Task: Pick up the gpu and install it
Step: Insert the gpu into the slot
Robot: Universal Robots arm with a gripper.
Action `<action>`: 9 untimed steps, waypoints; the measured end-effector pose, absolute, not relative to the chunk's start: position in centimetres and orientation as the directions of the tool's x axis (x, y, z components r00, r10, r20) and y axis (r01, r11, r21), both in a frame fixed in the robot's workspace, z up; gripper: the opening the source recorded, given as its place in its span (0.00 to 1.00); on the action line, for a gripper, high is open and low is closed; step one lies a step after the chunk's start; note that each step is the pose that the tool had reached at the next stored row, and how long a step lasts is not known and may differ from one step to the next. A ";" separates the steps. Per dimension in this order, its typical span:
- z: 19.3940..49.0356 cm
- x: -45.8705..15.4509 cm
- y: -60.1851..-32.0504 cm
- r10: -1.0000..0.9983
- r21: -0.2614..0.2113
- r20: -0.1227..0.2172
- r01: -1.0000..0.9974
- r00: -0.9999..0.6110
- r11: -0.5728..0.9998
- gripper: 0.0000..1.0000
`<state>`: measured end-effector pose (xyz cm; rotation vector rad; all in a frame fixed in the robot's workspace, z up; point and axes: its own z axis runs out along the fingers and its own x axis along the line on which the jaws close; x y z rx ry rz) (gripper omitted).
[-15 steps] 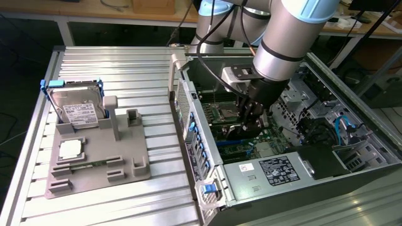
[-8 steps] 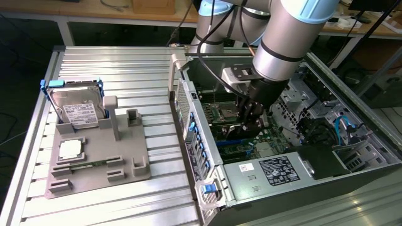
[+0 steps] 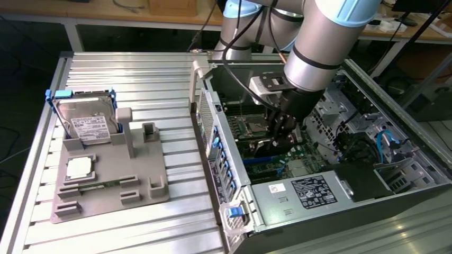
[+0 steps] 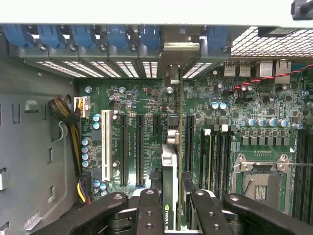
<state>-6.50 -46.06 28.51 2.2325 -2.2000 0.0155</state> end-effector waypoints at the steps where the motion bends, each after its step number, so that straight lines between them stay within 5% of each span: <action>1: 28.5 -6.5 -46.1 -1.000 -0.002 0.012 -1.000 0.015 -0.015 0.27; 9: 27.9 -6.5 -46.1 -1.000 -0.002 0.005 -1.000 0.015 -0.015 0.27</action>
